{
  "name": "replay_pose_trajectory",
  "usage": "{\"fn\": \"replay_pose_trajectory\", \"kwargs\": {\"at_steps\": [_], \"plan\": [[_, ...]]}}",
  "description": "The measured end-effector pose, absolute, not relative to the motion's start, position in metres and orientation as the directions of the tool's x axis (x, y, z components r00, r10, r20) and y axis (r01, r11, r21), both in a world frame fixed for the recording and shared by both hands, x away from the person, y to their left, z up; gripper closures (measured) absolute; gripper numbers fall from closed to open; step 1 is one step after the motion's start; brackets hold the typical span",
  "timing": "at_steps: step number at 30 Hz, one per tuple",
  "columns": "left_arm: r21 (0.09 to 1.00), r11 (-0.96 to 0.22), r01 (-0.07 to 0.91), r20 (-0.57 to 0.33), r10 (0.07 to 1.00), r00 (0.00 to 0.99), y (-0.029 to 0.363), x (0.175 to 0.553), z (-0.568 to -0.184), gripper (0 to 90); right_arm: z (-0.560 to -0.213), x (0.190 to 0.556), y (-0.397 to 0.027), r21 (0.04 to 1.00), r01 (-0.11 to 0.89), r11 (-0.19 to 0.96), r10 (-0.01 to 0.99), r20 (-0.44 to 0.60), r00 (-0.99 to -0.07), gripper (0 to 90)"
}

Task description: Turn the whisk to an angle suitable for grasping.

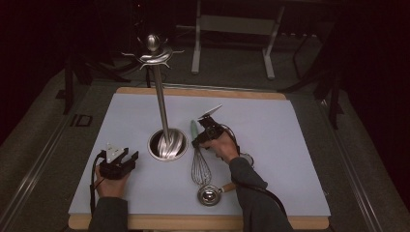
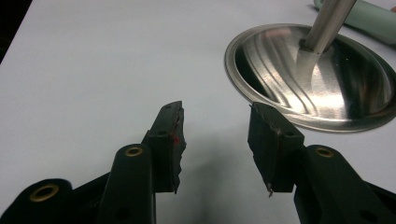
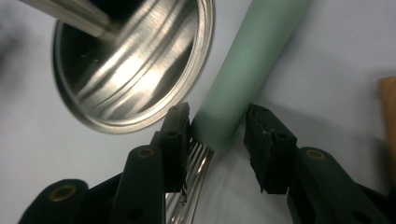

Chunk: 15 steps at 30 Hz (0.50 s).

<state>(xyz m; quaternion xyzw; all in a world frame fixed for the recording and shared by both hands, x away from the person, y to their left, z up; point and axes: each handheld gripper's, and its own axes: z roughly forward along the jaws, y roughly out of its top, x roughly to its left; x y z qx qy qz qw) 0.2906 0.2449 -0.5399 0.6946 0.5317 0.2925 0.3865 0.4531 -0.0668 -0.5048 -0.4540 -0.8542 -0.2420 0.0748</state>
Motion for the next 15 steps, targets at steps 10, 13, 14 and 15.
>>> {"fn": "replay_pose_trajectory", "kwargs": {"at_steps": [10,13,14,15], "plan": [[0.849,-0.135,0.512,-0.006,0.965,0.263,0.2449,0.2905,-0.5399,56.1,-0.5048,0.4543,-0.0585,0.339,0.805,0.487,0.757,0.297,-0.582,67.2],[0.848,-0.137,0.513,-0.004,0.965,0.264,0.2449,0.2905,-0.5398,56.1,-0.5027,0.4517,-0.0596,0.348,0.802,0.486,0.756,0.293,-0.586,69.3],[0.848,-0.136,0.512,-0.004,0.965,0.264,0.2449,0.2906,-0.5399,56.1,-0.5027,0.4517,-0.0596,0.348,0.802,0.486,0.756,0.293,-0.586,69.3],[0.848,-0.136,0.512,-0.005,0.965,0.263,0.2449,0.2906,-0.5399,56.1,-0.5017,0.4509,-0.0599,0.352,0.798,0.49,0.753,0.29,-0.591,69.4]]}}
